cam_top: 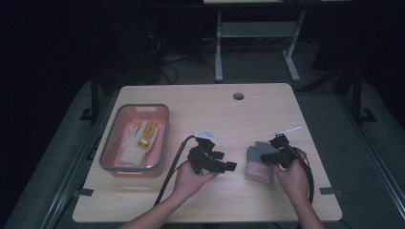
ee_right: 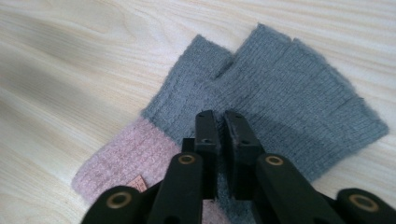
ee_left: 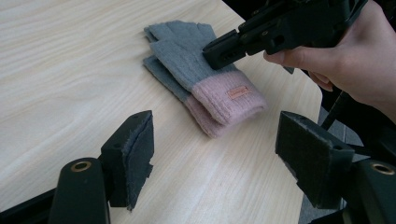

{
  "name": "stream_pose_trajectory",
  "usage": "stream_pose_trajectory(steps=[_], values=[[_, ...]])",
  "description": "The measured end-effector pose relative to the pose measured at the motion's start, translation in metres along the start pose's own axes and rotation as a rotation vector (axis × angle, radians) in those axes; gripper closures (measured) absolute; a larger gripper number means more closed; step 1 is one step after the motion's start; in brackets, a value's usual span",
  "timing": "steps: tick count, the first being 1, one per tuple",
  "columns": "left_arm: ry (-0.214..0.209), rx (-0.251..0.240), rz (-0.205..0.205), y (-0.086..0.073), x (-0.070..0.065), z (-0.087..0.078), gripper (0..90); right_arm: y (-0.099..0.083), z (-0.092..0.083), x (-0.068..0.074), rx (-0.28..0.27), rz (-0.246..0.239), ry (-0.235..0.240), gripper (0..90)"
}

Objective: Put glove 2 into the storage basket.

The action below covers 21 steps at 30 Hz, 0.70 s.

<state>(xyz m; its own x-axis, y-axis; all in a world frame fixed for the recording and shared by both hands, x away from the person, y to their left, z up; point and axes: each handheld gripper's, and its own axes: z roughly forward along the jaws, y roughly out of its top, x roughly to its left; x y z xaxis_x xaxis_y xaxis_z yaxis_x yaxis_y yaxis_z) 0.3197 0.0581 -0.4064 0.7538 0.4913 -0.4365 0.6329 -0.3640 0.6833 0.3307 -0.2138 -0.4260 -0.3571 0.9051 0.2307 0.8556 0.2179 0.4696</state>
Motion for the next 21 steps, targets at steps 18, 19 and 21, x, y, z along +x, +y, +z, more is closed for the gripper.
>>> stream_pose_trajectory(steps=[18,19,21], values=[[-0.040,0.042,-0.074,0.004,0.003,0.046,32.0,-0.021,-0.019,-0.031,-0.102,0.111,0.105,57.7],[-0.042,0.038,-0.087,0.004,0.003,0.049,32.2,-0.023,-0.019,-0.033,-0.103,0.117,0.105,57.1],[-0.047,0.042,-0.101,0.004,0.004,0.055,32.3,-0.026,-0.019,-0.037,-0.107,0.131,0.111,54.9]])
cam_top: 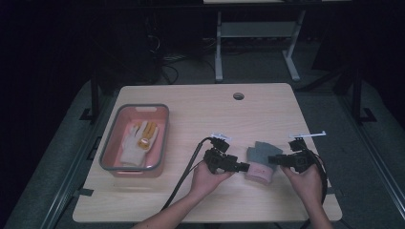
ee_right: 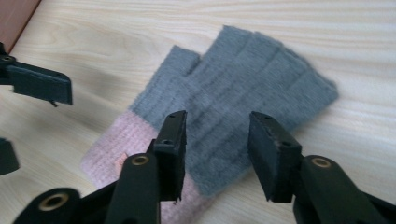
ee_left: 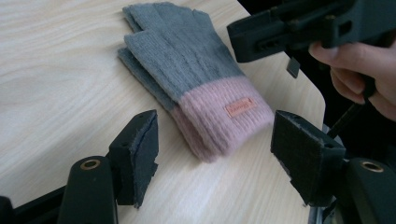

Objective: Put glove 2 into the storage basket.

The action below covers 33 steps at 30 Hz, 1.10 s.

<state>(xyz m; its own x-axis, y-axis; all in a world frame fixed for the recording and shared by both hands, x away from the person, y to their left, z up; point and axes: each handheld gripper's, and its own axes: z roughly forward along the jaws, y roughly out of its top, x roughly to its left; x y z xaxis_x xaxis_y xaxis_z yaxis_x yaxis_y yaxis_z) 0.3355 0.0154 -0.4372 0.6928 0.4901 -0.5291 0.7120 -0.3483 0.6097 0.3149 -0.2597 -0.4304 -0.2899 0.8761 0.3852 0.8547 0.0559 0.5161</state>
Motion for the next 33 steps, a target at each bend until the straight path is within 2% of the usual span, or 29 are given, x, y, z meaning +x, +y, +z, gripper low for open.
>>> stream_pose_trajectory(steps=[4,7,9,14,24,28,33], values=[[-0.016,0.015,-0.020,0.000,0.000,0.010,32.5,-0.005,0.000,-0.006,-0.007,0.029,0.011,54.2],[-0.019,0.019,-0.032,0.001,0.001,0.016,32.5,-0.008,0.000,-0.011,-0.017,0.026,0.014,54.2],[-0.021,0.026,-0.039,0.001,0.002,0.021,33.2,-0.010,0.001,-0.012,-0.012,0.054,0.027,54.2],[-0.023,0.039,-0.070,0.000,0.002,0.030,36.4,-0.014,0.004,-0.016,-0.023,0.061,0.046,54.1],[-0.003,0.079,-0.071,-0.004,0.003,0.043,41.3,-0.023,0.011,-0.022,-0.032,0.112,0.073,52.5],[0.002,0.086,-0.074,-0.005,0.003,0.045,42.2,-0.026,0.013,-0.024,-0.041,0.135,0.086,51.7],[0.008,0.082,-0.059,-0.005,0.004,0.045,44.3,-0.030,0.014,-0.026,-0.052,0.158,0.098,49.8]])
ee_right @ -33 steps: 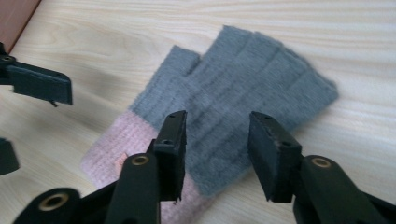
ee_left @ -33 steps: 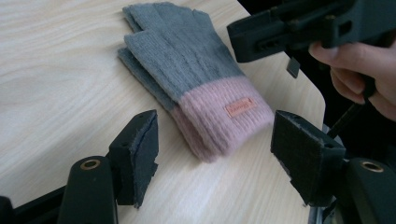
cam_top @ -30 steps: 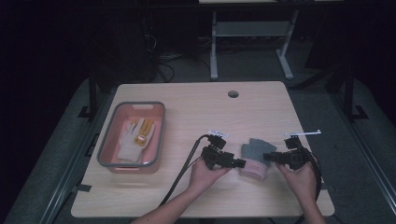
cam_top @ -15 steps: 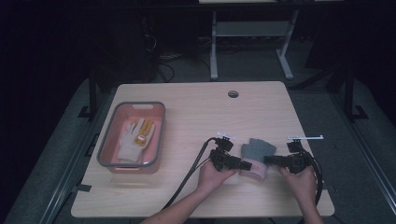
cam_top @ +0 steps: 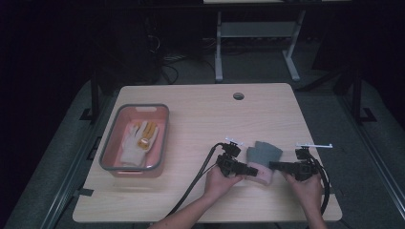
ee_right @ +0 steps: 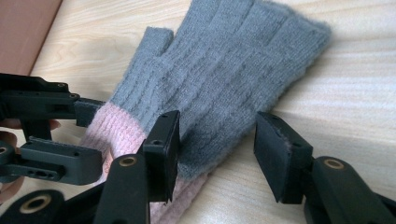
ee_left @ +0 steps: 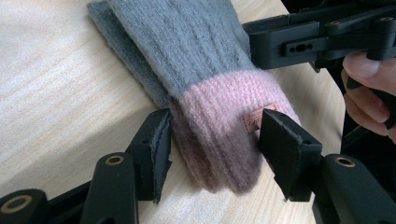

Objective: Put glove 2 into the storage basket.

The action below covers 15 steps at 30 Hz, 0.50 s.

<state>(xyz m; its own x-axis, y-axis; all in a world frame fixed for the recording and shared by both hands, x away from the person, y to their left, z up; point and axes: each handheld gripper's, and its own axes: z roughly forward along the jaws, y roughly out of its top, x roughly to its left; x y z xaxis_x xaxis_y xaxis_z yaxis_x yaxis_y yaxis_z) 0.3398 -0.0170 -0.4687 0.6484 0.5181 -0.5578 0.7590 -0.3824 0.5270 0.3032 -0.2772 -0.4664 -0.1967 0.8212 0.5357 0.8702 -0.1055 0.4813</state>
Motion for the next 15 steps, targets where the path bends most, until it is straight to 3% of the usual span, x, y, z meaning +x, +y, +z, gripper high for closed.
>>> stream_pose_trajectory(steps=[9,15], values=[[-0.009,0.008,-0.033,0.0011,0.0012,0.0000,46.4,-0.0025,0.0021,-0.0031,-0.018,0.033,0.034,53.2],[-0.018,0.016,-0.060,0.0019,0.0015,-0.0003,45.9,-0.0065,0.0061,-0.0061,-0.042,0.064,0.076,62.3]])
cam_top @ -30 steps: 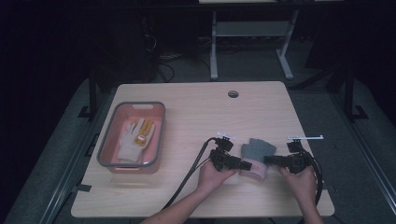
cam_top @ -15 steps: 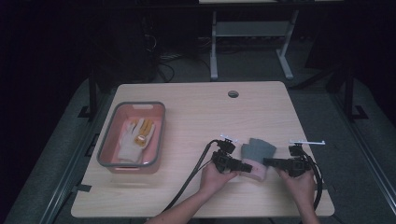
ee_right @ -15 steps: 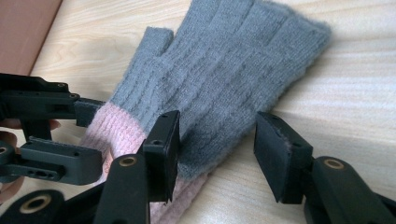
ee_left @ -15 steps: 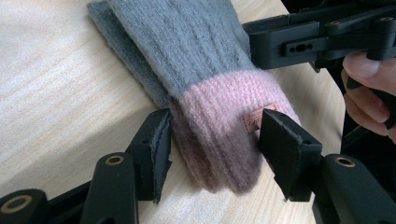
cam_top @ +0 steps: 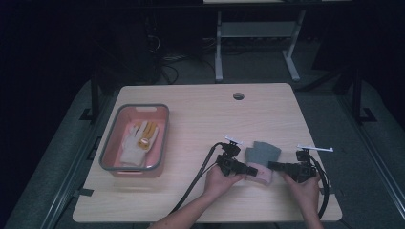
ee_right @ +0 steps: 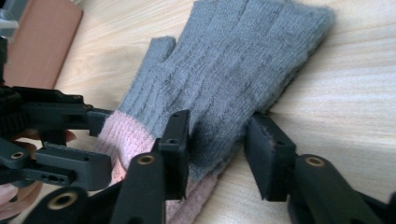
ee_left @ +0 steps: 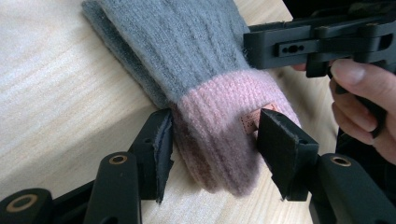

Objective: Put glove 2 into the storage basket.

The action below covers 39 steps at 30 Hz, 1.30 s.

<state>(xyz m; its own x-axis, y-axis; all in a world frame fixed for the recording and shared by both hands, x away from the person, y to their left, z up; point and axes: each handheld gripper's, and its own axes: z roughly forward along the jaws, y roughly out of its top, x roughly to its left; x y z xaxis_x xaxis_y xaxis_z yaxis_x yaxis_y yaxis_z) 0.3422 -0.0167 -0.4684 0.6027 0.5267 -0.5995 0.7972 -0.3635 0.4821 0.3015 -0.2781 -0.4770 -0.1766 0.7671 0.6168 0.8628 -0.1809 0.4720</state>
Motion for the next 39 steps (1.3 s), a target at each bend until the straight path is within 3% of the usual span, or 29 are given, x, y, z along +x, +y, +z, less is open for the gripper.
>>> stream_pose_trajectory(steps=[11,19,39], values=[[-0.014,-0.001,-0.021,0.000,0.002,0.000,49.0,-0.005,0.003,-0.003,-0.023,0.034,0.048,68.6],[-0.062,-0.020,-0.050,-0.001,0.009,-0.001,60.3,-0.005,0.003,-0.002,-0.016,0.034,0.074,76.3],[-0.078,-0.041,-0.024,-0.005,0.013,-0.010,64.0,-0.007,0.001,0.009,-0.023,0.008,0.082,77.9]])
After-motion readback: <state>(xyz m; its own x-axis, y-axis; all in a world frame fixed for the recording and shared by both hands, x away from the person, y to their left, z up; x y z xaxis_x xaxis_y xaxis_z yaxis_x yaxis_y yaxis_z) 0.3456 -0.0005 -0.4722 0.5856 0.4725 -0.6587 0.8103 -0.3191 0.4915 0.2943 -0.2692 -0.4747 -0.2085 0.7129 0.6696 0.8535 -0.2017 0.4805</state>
